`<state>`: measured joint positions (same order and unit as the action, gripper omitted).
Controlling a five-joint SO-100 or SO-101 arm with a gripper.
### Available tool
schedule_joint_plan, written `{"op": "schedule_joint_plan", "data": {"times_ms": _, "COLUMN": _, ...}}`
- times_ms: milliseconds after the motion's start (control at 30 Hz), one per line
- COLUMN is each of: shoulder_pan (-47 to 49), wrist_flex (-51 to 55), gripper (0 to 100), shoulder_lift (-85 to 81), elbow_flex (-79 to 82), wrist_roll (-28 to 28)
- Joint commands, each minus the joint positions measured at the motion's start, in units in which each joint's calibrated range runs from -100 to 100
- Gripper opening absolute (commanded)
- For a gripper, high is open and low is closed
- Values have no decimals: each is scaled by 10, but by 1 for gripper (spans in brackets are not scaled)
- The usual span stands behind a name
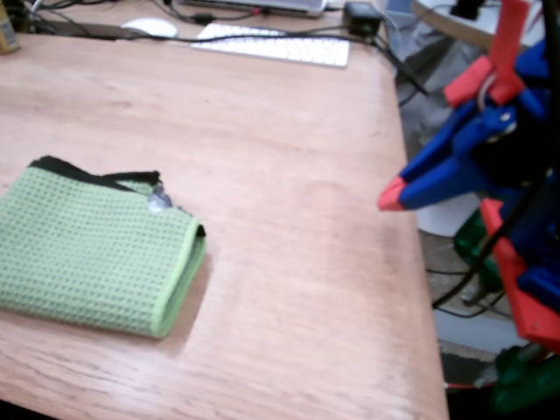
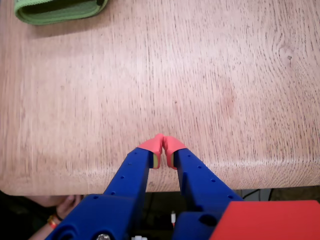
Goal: Clean the table
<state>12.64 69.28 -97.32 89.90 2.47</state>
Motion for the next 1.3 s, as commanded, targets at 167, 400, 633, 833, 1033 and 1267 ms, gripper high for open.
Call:
{"op": "schedule_joint_plan", "data": {"times_ms": 167, "shoulder_pan": 6, "wrist_flex": -8, "gripper": 0, "shoulder_lift": -2, "elbow_flex": -2, "wrist_roll": 1}}
{"op": "schedule_joint_plan", "data": {"times_ms": 400, "shoulder_pan": 6, "wrist_flex": -8, "gripper": 0, "shoulder_lift": -2, "elbow_flex": -2, "wrist_roll": -3}}
{"op": "schedule_joint_plan", "data": {"times_ms": 633, "shoulder_pan": 7, "wrist_flex": -10, "gripper": 1, "shoulder_lift": 15, "elbow_flex": -177, "wrist_roll": -12}}
{"op": "schedule_joint_plan", "data": {"times_ms": 833, "shoulder_pan": -16, "wrist_flex": -10, "gripper": 30, "shoulder_lift": 437, "elbow_flex": -499, "wrist_roll": -109}}
{"op": "schedule_joint_plan", "data": {"times_ms": 1033, "shoulder_pan": -16, "wrist_flex": -10, "gripper": 36, "shoulder_lift": 782, "elbow_flex": -895, "wrist_roll": -110}}
{"op": "schedule_joint_plan", "data": {"times_ms": 1267, "shoulder_pan": -18, "wrist_flex": -10, "gripper": 36, "shoulder_lift": 1149, "elbow_flex": -1311, "wrist_roll": -110}}
